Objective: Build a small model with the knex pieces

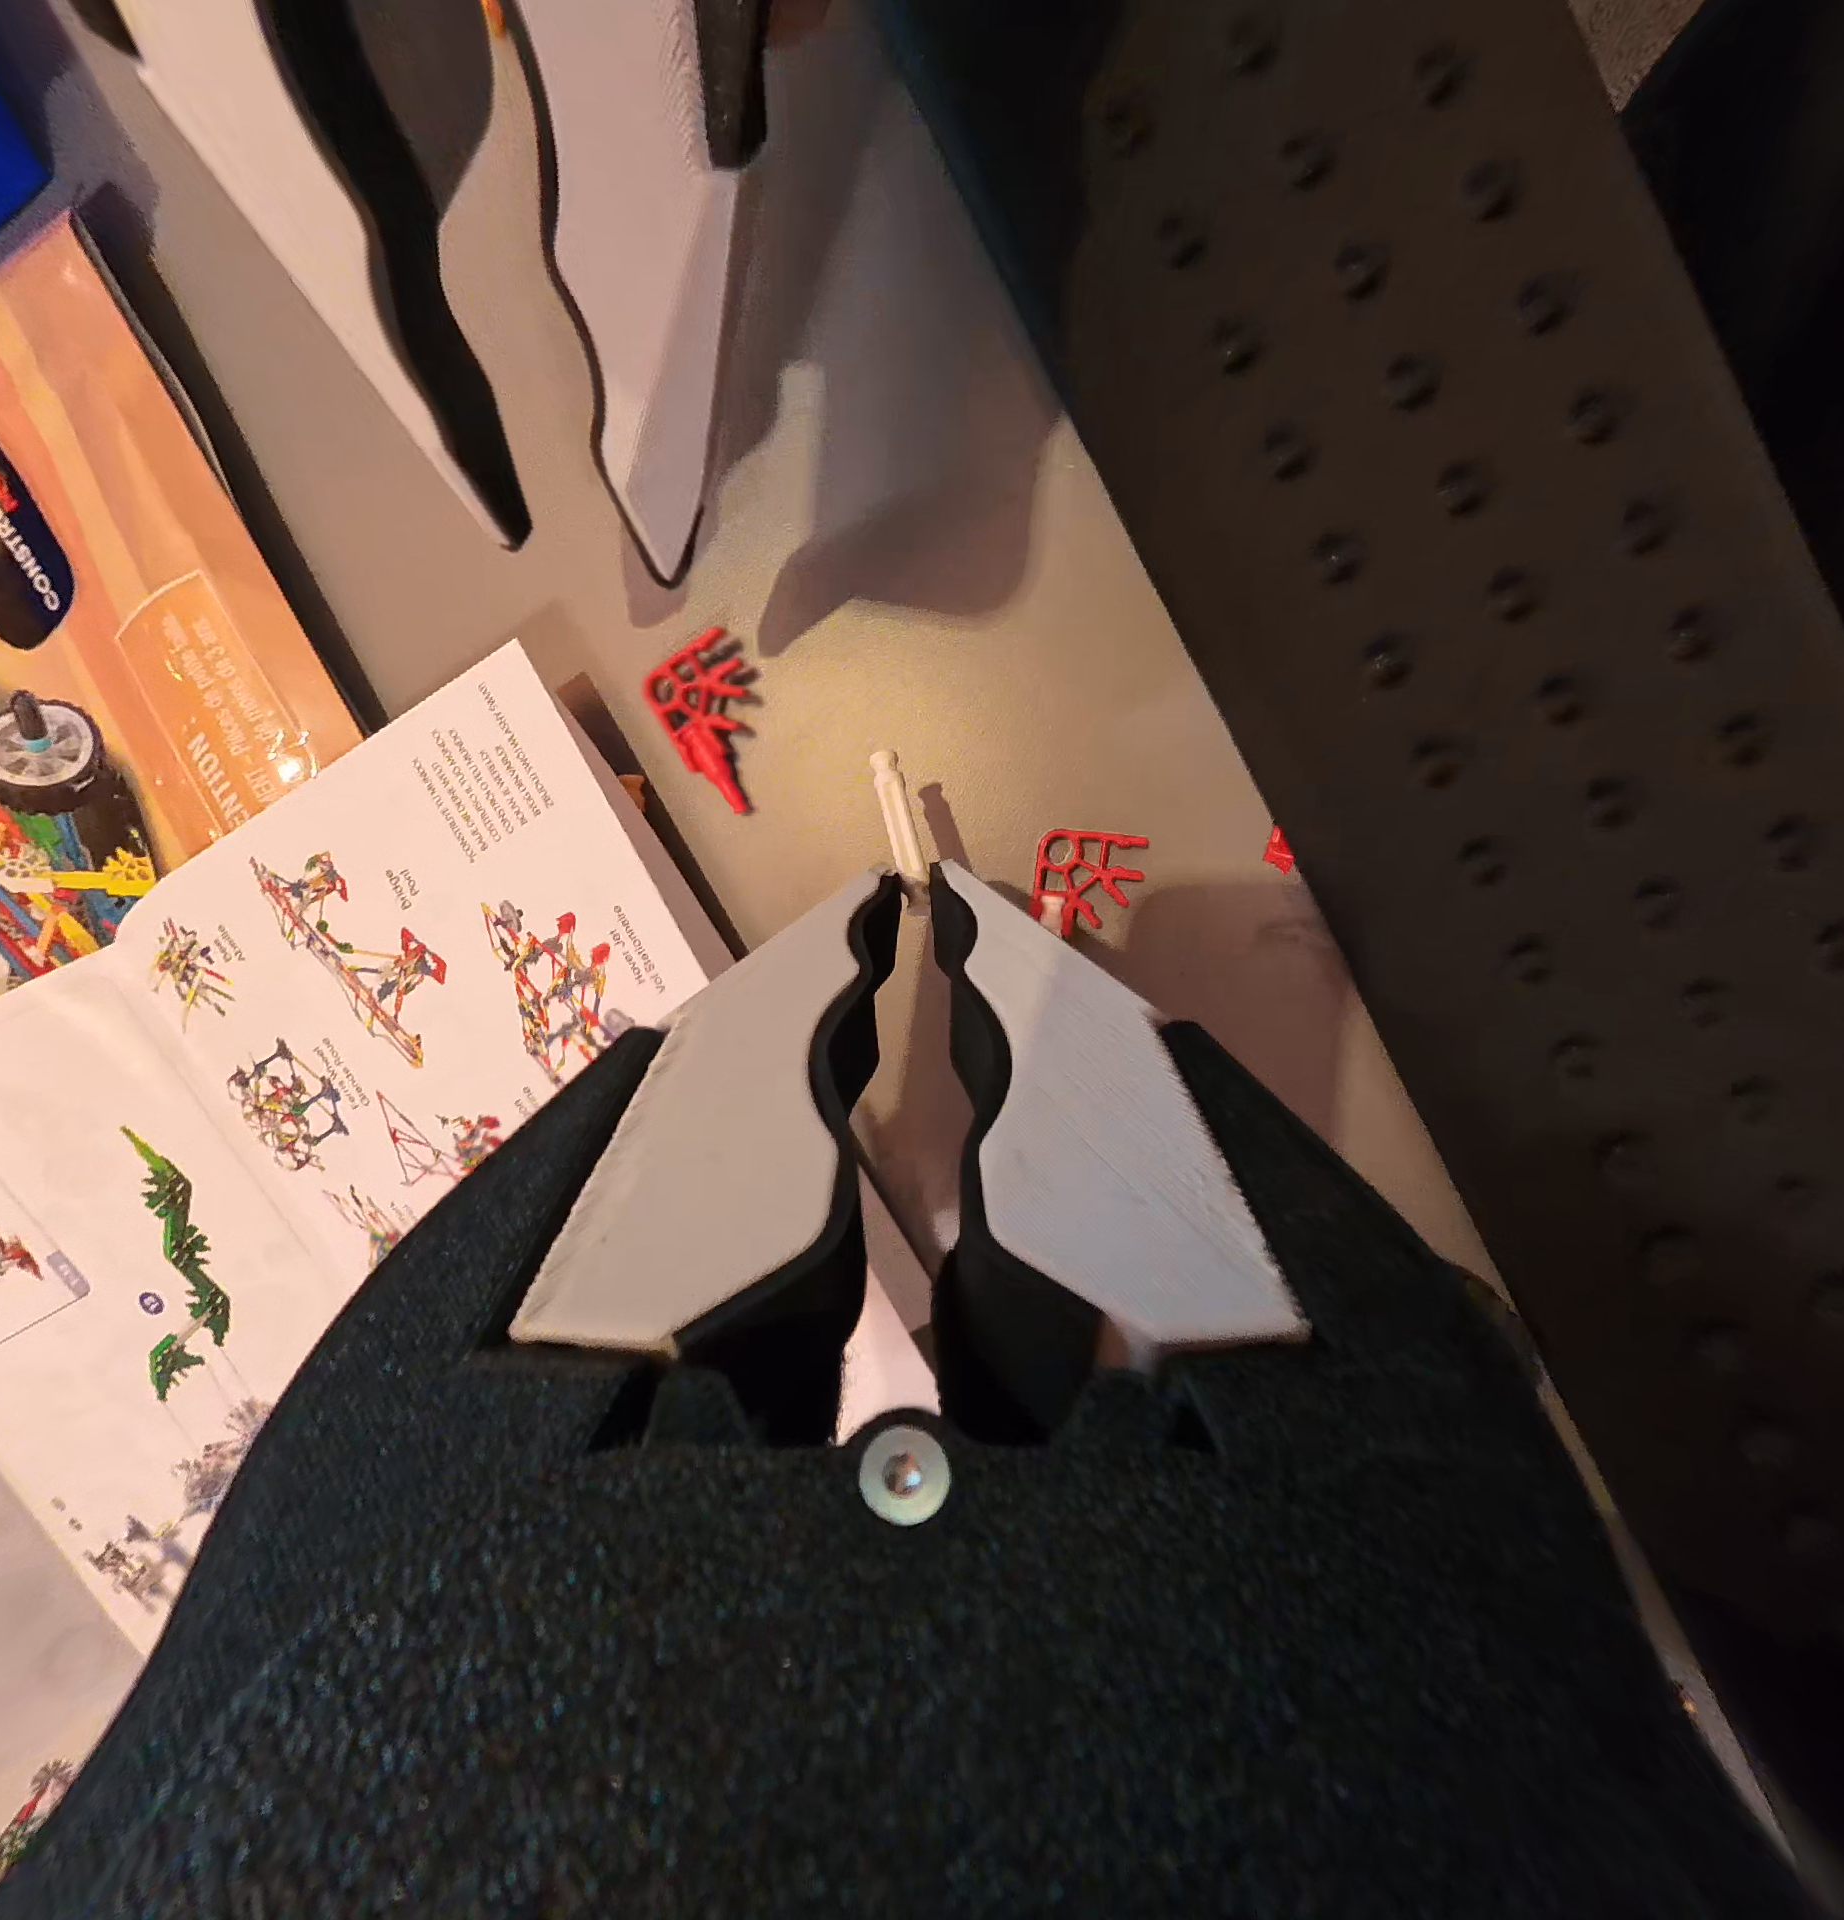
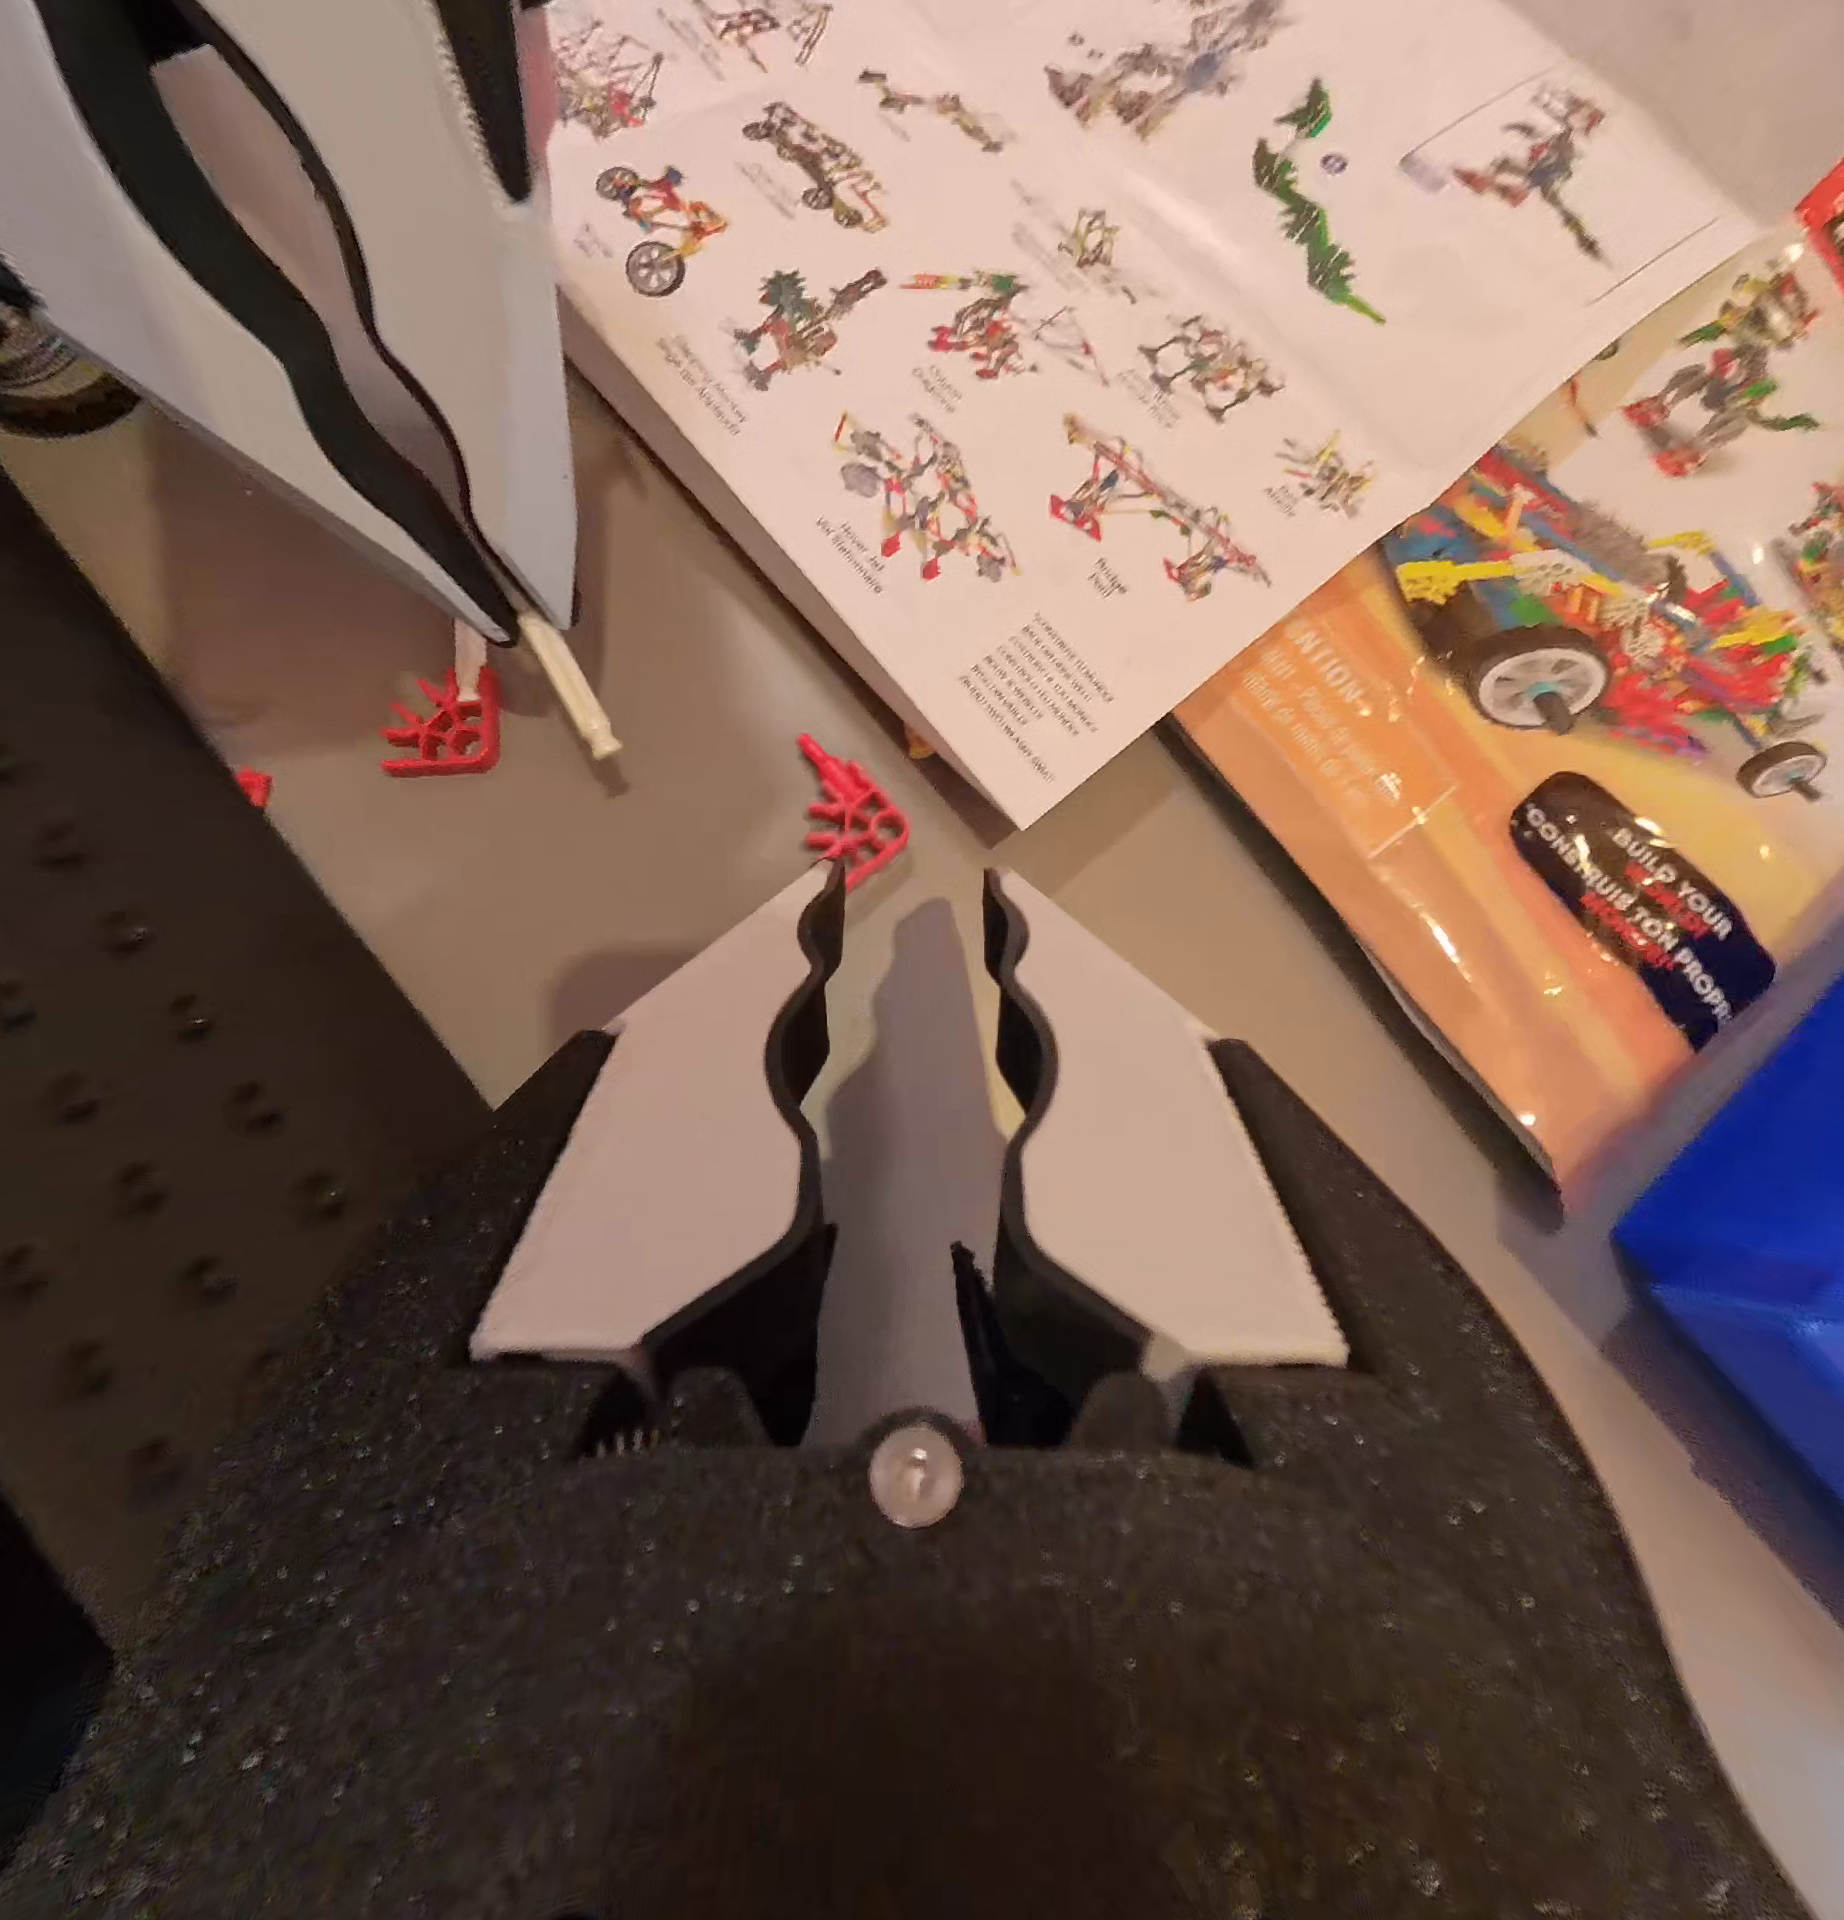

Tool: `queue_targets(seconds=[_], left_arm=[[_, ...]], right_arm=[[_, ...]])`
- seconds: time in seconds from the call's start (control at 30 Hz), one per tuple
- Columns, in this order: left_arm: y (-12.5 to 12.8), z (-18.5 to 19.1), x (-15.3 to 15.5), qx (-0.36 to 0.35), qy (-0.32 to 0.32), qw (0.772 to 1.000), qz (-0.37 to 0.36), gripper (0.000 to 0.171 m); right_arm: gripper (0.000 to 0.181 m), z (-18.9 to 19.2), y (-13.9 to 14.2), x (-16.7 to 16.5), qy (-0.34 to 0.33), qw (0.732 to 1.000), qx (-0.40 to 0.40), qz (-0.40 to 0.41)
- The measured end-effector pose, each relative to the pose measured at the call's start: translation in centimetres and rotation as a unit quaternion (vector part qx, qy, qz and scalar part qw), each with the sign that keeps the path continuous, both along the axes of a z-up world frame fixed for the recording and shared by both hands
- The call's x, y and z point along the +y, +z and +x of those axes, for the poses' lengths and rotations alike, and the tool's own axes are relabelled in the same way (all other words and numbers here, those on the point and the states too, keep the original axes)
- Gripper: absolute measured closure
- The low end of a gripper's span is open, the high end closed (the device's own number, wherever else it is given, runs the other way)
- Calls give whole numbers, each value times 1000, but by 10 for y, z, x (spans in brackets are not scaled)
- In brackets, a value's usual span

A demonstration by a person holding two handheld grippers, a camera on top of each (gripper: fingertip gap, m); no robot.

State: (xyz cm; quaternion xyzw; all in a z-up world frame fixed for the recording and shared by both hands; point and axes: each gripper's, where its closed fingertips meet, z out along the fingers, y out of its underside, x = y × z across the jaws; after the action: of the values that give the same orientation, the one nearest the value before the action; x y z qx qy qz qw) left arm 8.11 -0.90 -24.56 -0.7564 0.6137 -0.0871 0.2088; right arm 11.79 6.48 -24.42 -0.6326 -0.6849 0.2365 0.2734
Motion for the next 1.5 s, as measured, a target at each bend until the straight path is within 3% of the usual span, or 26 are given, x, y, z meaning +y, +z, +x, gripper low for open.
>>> queue_targets(seconds=[0.27,0.47,0.57,0.67,0.8,1.07,1.4,1.5], left_arm=[[5,-12,6,2,17,1000,12,169],[6,-17,6,2,22,1000,12,169],[6,-19,6,2,24,1000,12,169],[8,-20,7,2,25,1000,15,169],[8,-21,6,7,26,999,17,169],[9,-24,6,7,26,999,17,169],[9,-22,4,5,20,1000,14,169],[6,-13,2,-6,8,1000,7,169]], right_arm=[[168,-5,-26,-8,27,998,-56,12],[172,-9,-19,-62,93,991,-43,-88],[171,-13,-7,-60,100,994,-20,-48],[166,-16,-2,-74,158,987,-1,-15],[165,-15,-19,-86,193,980,-52,18],[166,2,-28,-72,180,976,-104,57],[160,9,-22,-66,186,976,-96,56],[159,7,-16,-63,158,984,-76,42]])
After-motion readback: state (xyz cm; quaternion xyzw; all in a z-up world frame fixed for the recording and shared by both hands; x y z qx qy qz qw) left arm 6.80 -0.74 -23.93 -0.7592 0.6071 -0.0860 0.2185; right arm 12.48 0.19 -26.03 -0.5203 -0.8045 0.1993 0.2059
